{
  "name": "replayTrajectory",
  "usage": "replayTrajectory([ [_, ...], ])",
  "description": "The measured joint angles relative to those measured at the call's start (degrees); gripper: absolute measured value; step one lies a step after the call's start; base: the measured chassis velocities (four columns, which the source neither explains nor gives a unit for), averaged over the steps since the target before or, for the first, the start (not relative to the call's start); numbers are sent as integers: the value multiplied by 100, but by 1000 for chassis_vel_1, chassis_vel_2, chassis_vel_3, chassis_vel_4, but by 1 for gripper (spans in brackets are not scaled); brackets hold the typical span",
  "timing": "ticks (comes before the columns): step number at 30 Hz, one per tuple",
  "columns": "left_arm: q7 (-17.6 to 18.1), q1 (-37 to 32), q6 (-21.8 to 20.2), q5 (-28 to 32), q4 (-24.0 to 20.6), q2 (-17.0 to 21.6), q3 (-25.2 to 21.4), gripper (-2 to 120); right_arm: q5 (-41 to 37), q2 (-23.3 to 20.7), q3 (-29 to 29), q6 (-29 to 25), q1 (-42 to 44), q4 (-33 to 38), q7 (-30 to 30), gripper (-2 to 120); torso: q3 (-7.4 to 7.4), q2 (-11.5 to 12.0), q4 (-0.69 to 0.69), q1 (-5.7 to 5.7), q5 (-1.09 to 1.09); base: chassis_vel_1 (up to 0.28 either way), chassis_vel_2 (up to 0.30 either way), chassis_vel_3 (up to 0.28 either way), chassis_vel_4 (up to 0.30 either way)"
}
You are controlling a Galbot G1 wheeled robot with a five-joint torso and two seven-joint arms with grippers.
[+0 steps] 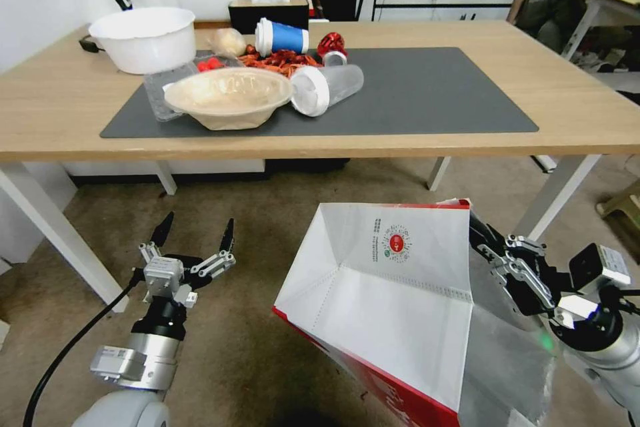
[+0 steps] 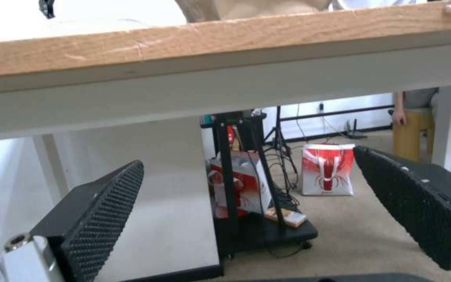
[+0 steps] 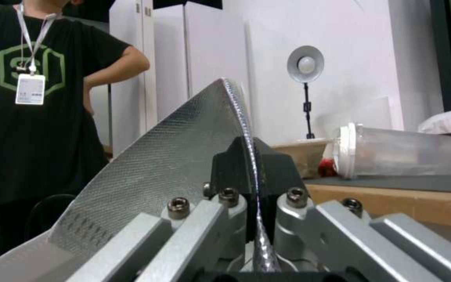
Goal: Pick up the food delivery bag from the floor and place it on the table.
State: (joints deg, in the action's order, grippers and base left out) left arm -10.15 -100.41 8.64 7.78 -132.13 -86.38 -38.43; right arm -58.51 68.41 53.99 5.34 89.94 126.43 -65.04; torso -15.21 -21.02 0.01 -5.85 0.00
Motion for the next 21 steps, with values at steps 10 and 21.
replayTrajectory([
  [10, 41, 36, -47, 80, -8, 20, -68, 100, -50, -30, 37, 17, -58, -19, 6, 0, -157, -239, 0, -82, 0, 0, 0, 0, 0],
  [21, 39, 77, -89, 92, 28, 14, -66, 100, -68, -24, 18, 33, -83, -51, -4, 0, -315, -485, 0, -171, 0, 0, 0, 0, 0],
])
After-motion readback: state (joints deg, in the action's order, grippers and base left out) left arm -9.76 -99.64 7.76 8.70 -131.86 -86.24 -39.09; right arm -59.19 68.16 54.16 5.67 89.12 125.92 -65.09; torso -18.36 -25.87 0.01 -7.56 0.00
